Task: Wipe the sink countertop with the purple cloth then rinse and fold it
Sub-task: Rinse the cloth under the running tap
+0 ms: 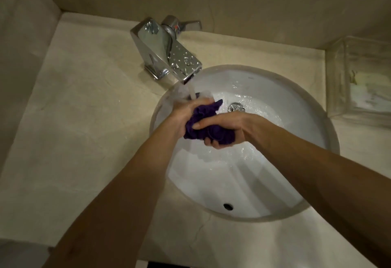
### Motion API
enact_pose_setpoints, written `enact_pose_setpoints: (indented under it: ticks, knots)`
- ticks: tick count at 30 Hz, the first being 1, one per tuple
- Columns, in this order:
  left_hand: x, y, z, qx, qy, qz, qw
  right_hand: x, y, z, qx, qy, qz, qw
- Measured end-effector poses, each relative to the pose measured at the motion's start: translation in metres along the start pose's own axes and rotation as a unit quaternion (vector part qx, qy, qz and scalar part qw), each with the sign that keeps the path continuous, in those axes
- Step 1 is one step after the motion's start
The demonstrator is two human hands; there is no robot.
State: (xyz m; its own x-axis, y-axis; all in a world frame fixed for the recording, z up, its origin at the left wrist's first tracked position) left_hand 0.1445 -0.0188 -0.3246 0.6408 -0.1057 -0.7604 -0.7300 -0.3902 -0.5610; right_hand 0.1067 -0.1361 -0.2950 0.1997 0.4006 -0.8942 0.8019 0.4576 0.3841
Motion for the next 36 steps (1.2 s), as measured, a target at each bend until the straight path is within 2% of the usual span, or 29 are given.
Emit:
enact_pose_setpoints:
  ticks: [3, 6, 8, 10, 13, 16, 18, 20, 22, 28, 31, 33, 36]
  knots:
    - [0.008, 0.003, 0.000, -0.067, -0.054, 0.016, 0.996, 0.004, 0.011, 0.002, -0.129, -0.117, 0.036, 0.984]
    - [0.021, 0.003, 0.008, -0.101, -0.100, 0.018, 0.990, 0.010, 0.022, 0.001, -0.254, -0.255, 0.057, 0.931]
    - [0.027, 0.004, 0.015, -0.071, -0.141, 0.002, 0.987, 0.013, 0.026, -0.003, -0.305, -0.304, 0.076, 0.899]
    - [0.026, 0.001, 0.020, -0.029, -0.182, -0.029, 0.982, 0.019, 0.025, -0.006, -0.317, -0.309, 0.086, 0.893]
    - [0.019, -0.003, 0.022, 0.038, -0.175, -0.007, 0.984, 0.018, 0.017, -0.002, -0.222, -0.216, 0.097, 0.946]
    - [0.008, -0.010, 0.018, 0.017, -0.039, 0.023, 0.999, -0.002, 0.014, 0.003, -0.151, -0.094, 0.111, 0.978]
    - [-0.008, -0.016, 0.010, 0.017, 0.046, 0.027, 0.998, -0.012, 0.012, 0.010, -0.133, -0.068, 0.101, 0.984]
    - [-0.016, -0.015, 0.005, 0.055, 0.081, 0.009, 0.995, -0.015, 0.011, 0.016, -0.146, -0.085, 0.086, 0.982]
    - [-0.015, -0.011, 0.001, 0.109, 0.076, -0.032, 0.991, -0.011, 0.012, 0.016, -0.169, -0.109, 0.085, 0.976]
    - [-0.006, -0.007, 0.005, 0.185, -0.073, -0.100, 0.975, 0.012, 0.014, 0.006, -0.205, -0.185, 0.079, 0.958]
    - [-0.002, -0.005, 0.013, 0.171, -0.112, -0.076, 0.976, 0.026, 0.012, -0.001, -0.239, -0.239, 0.092, 0.937]
    - [-0.003, -0.007, 0.014, 0.183, -0.134, -0.067, 0.972, 0.032, 0.013, -0.007, -0.285, -0.304, 0.112, 0.902]
    - [-0.007, -0.008, 0.009, 0.204, -0.132, -0.064, 0.968, 0.031, 0.009, -0.010, -0.290, -0.359, 0.090, 0.882]
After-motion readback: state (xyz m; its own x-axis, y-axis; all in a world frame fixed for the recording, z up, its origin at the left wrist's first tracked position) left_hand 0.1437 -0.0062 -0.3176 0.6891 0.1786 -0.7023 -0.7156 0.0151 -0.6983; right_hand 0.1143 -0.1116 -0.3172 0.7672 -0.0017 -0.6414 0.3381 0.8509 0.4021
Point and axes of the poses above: each hand's wrist, its own x-axis towards the middle knuckle, its own z-axis out of the back of the hand, y = z × x, the point moved 4 cm from there along x, towards the middle knuckle, and after that the axes turned 14 degrees about -x, right-handed, at the moved point
